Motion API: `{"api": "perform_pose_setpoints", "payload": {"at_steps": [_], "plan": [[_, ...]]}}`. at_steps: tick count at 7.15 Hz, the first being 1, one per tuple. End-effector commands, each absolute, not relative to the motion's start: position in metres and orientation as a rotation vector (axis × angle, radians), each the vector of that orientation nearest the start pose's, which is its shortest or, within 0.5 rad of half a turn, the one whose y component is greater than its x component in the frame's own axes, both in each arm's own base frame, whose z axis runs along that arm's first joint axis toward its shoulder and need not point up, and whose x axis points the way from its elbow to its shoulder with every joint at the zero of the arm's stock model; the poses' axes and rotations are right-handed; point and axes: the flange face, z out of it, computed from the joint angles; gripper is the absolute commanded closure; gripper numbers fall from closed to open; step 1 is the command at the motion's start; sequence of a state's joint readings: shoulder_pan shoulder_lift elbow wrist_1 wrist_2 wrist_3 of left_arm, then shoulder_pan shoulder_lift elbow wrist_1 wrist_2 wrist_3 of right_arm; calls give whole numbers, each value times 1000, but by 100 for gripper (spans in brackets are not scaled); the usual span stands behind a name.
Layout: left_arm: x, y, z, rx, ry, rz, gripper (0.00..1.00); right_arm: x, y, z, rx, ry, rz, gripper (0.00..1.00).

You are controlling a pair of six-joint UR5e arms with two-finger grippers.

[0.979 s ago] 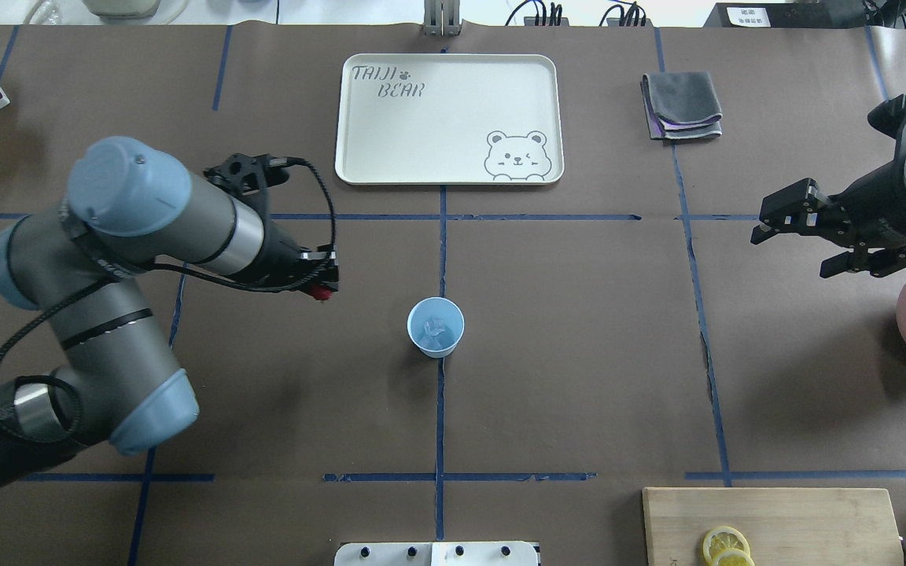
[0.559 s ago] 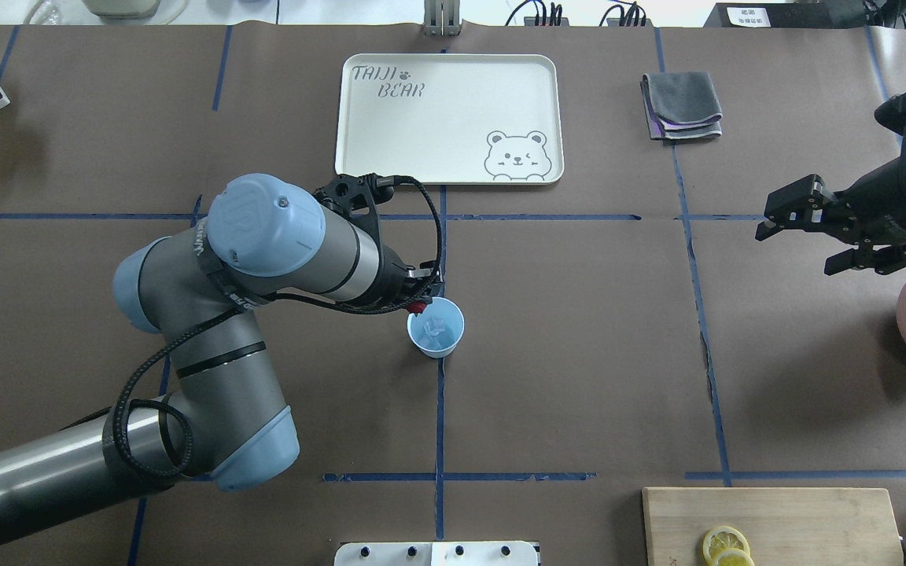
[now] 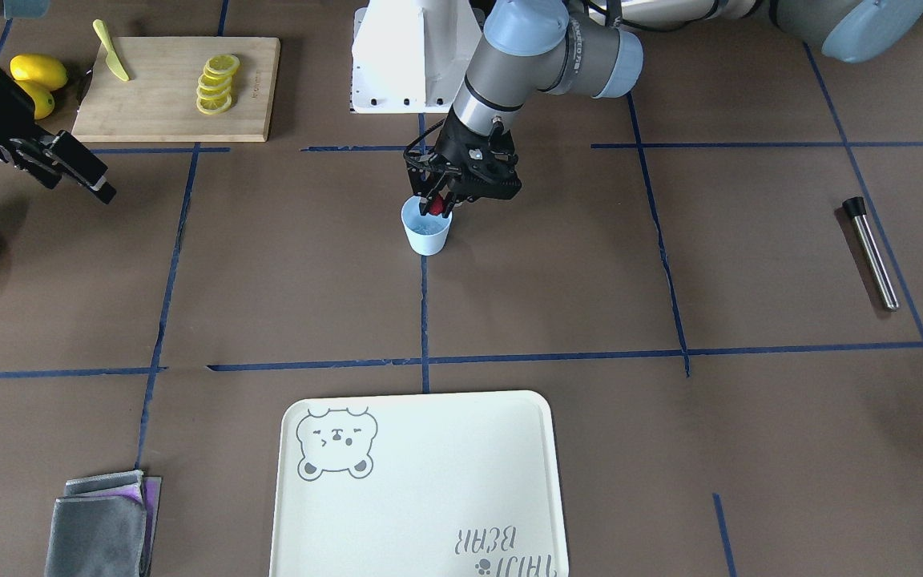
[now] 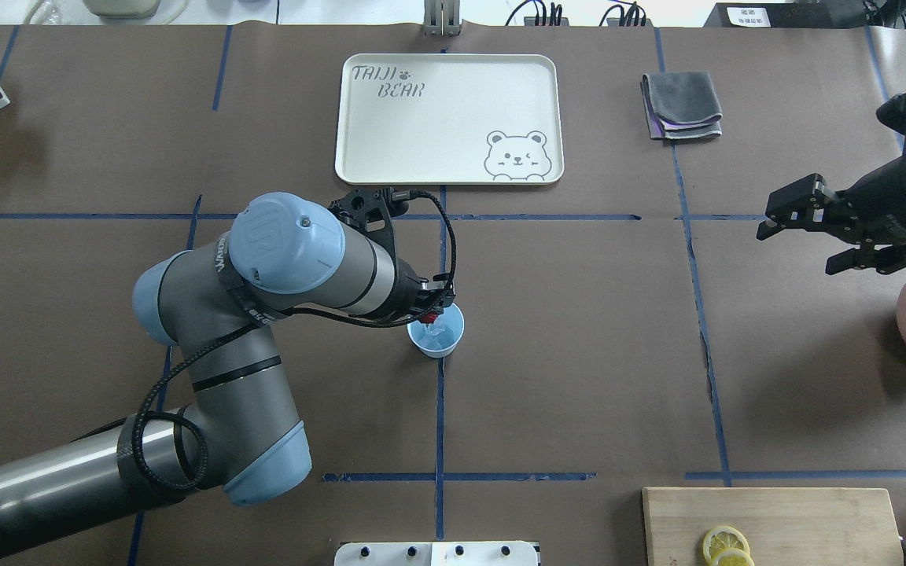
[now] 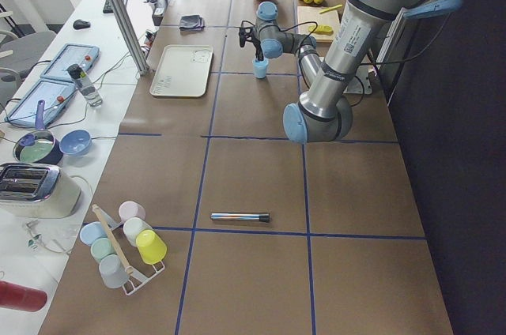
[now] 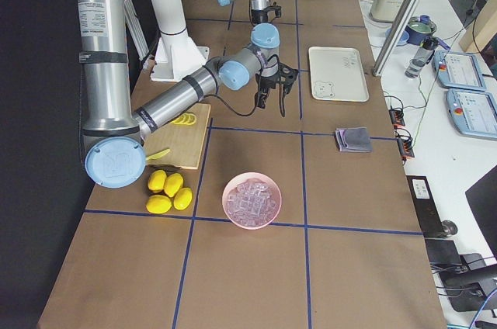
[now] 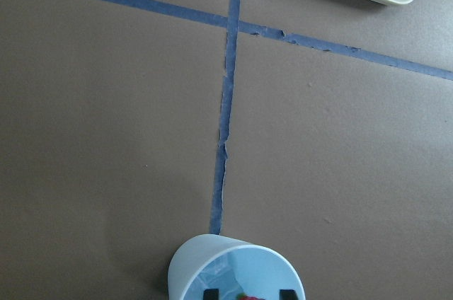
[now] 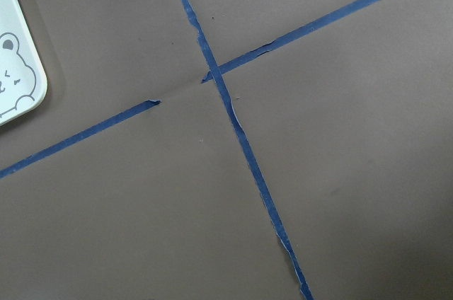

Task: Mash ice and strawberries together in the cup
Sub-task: 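Open the left gripper to drop the strawberry into the cup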

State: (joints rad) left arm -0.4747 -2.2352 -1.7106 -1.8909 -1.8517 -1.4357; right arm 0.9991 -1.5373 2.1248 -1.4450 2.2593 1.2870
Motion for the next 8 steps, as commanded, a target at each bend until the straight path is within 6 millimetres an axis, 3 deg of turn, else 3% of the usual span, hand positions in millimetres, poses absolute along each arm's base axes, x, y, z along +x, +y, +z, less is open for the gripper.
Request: {"api": "perform_pose_setpoints", "payload": {"at_steps": [1,2,5,6,7,8], "plan": [[543,-396,166,97,1141,-139,37,-193,-430,363,-118,-948,416,0],[543,-396,167,98,1140,-137,13,-193,-430,364,-119,-946,416,0],[538,-395,164,103,1148,-136,8,-194,-431,365,-120,-944,419,0],[526,-403,168,115,1142,-144,8,-192,-432,366,-122,-942,422,0],[506,-412,193,132,1113,-143,8,-190,-432,367,-123,-940,428,0],[475,-411,237,157,1063,-72,9,-189,-432,369,-125,-936,431,0]]}}
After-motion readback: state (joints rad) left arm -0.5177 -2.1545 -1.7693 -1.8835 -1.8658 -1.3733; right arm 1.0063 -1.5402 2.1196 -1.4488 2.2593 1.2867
